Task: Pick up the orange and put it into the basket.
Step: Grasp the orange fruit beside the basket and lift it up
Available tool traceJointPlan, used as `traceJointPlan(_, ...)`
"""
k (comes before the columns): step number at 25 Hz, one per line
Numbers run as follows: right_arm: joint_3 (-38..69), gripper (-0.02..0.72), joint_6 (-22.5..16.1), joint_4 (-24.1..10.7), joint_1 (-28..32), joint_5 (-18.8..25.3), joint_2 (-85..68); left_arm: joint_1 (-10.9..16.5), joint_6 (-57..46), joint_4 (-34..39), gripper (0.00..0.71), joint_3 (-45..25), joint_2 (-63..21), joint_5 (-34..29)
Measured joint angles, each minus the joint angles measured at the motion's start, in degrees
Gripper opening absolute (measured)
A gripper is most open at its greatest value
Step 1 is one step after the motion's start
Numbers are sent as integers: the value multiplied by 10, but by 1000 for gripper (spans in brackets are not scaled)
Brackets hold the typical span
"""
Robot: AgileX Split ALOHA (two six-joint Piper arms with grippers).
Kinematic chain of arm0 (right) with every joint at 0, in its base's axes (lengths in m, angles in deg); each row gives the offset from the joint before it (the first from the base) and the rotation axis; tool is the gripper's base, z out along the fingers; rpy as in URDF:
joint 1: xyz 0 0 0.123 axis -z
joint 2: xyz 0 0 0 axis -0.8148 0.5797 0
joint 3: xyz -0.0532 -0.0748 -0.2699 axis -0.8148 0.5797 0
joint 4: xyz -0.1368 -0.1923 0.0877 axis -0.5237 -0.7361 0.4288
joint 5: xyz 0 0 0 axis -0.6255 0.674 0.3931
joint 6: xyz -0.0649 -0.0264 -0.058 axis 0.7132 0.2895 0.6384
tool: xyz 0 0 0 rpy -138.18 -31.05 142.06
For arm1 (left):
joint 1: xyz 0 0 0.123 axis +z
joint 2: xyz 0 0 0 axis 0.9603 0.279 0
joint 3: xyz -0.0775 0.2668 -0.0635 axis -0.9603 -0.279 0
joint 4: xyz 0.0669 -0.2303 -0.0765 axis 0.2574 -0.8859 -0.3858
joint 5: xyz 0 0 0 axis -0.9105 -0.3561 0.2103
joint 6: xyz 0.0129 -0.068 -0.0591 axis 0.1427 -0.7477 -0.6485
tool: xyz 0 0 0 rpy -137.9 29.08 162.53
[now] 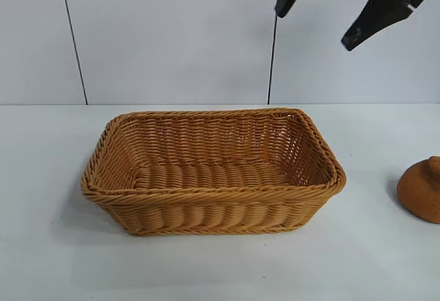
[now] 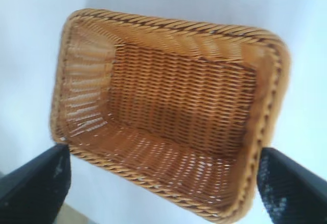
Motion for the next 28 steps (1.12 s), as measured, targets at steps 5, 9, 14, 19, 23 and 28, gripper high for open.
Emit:
traceJointPlan(5,-2,678,-17,-95,36,5,2,0,0,1,651,-1,-1,0)
traceJointPlan(9,-2,678,-18,-99,97,7,6,0,0,1,651,-1,-1,0)
traceJointPlan(14,-2,678,-18,-99,146,9,11,0,0,2,651,-1,-1,0)
traceJointPlan(19,18,678,-18,-98,149,8,12,0,0,2,651,-1,-1,0)
traceJointPlan(23,85,678,-13,-107,149,7,17,0,0,2,651,-1,-1,0)
traceJointPlan(28,168,678,-12,-115,149,-44,35,0,0,2,651,-1,-1,0)
